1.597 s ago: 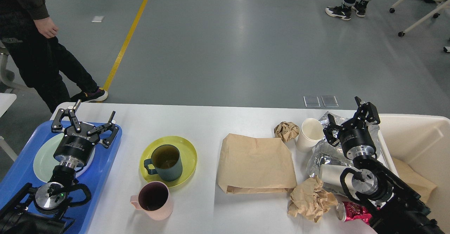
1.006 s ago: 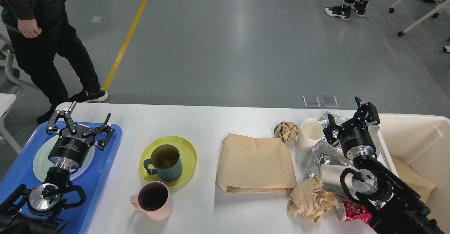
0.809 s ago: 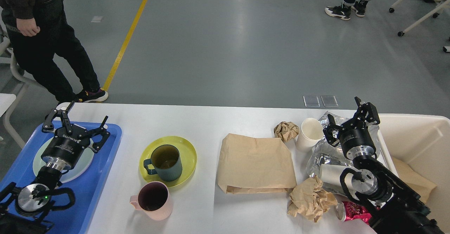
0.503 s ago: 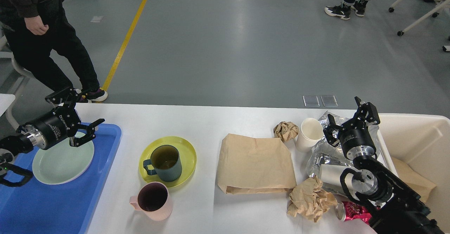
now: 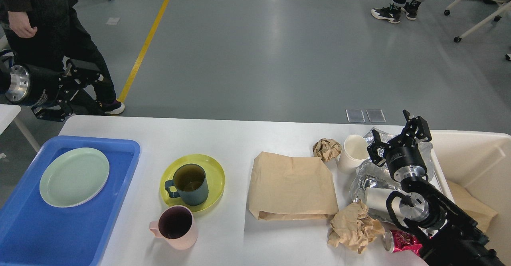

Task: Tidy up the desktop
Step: 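Raise the left gripper off the blue tray and open it, then move the left gripper down to the pink mug beside the yellow plate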

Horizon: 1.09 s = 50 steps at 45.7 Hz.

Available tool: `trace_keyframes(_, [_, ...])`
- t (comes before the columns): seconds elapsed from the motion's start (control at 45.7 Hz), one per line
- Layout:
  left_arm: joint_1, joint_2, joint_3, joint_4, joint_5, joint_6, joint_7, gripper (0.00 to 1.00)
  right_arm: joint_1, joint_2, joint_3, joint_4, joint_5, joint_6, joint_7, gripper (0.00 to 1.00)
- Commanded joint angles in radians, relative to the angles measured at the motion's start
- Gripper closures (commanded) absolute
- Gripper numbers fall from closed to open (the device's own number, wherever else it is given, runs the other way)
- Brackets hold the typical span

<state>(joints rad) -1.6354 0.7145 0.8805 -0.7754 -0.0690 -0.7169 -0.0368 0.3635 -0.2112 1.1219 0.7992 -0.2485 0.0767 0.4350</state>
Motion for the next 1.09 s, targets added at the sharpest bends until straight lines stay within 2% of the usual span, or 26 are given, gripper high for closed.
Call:
trace_keyframes(0.0, [-0.168, -0.076, 0.214, -0.103, -0.002, 0.004, -0.005, 0.03, 0.0, 0.0, -0.001, 0.0, 0.0, 0.0, 0.001, 0.0])
trace_keyframes(0.088, [-0.306, -0.139, 0.328, -0.214, -0.003, -0.003, -0.017, 0.03, 0.0, 0.001, -0.001, 0.0, 0.0, 0.0, 0.001, 0.0])
trace_keyframes(0.153, [-0.394, -0.187, 0.386, -0.303, -0.005, 0.001, -0.005, 0.03, 0.0, 0.0, 0.001, 0.002, 0.0, 0.0, 0.001, 0.0])
trace_keyframes(0.284, [-0.569, -0.289, 0.527, -0.484, -0.014, -0.033, -0.008, 0.03, 0.0, 0.001, -0.001, 0.0, 0.0, 0.0, 0.001, 0.0])
trace_keyframes(0.459, [-0.794, -0.371, 0.6, -0.789, -0.014, -0.044, 0.003, 0.03, 0.0, 0.001, -0.001, 0.0, 0.0, 0.0, 0.001, 0.0])
trace_keyframes(0.634, [-0.909, -0.562, 0.687, -0.898, -0.078, -0.039, 0.002, 0.03, 0.0, 0.001, 0.001, 0.0, 0.0, 0.0, 0.001, 0.0])
trace_keyframes(0.744, [-1.0, -0.606, 0.726, -0.964, -0.115, -0.033, 0.0, 0.03, 0.0, 0.0, -0.001, 0.0, 0.0, 0.0, 0.001, 0.0])
trace_keyframes(0.897, [-1.006, -0.604, 0.73, -0.967, -0.118, -0.035, -0.006, 0.03, 0.0, 0.0, -0.001, 0.0, 0.0, 0.0, -0.001, 0.0])
trace_keyframes(1.072, [-0.899, -0.618, 0.709, -0.957, -0.126, -0.027, -0.014, 0.03, 0.0, 0.0, 0.001, 0.0, 0.0, 0.0, 0.001, 0.0])
